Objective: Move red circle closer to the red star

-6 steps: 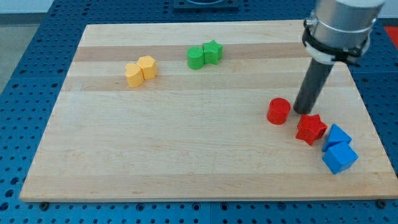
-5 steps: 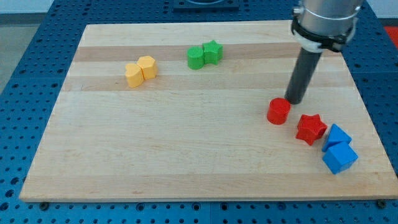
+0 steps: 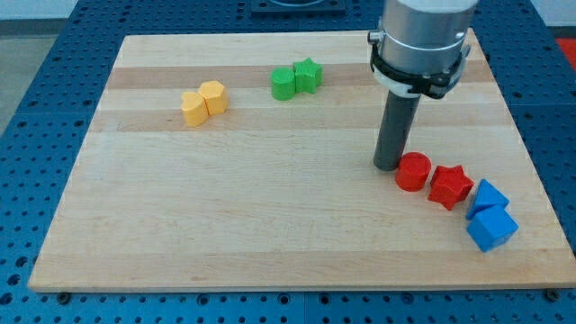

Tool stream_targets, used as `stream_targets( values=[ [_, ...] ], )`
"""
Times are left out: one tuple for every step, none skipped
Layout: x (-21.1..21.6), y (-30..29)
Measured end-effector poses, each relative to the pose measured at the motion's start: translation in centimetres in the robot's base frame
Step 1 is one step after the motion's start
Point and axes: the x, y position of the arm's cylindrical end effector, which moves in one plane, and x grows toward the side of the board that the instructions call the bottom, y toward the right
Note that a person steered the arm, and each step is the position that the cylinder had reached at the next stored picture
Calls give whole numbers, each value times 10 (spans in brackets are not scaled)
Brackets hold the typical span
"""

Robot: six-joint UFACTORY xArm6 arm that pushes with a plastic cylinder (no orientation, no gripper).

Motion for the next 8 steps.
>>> stream_targets(
  values=[
    [11,1],
    [18,1],
    [29,3],
    [40,6],
    [34,-3],
    [-5,-35],
    [-25,-90],
    [-25,-151]
  ],
)
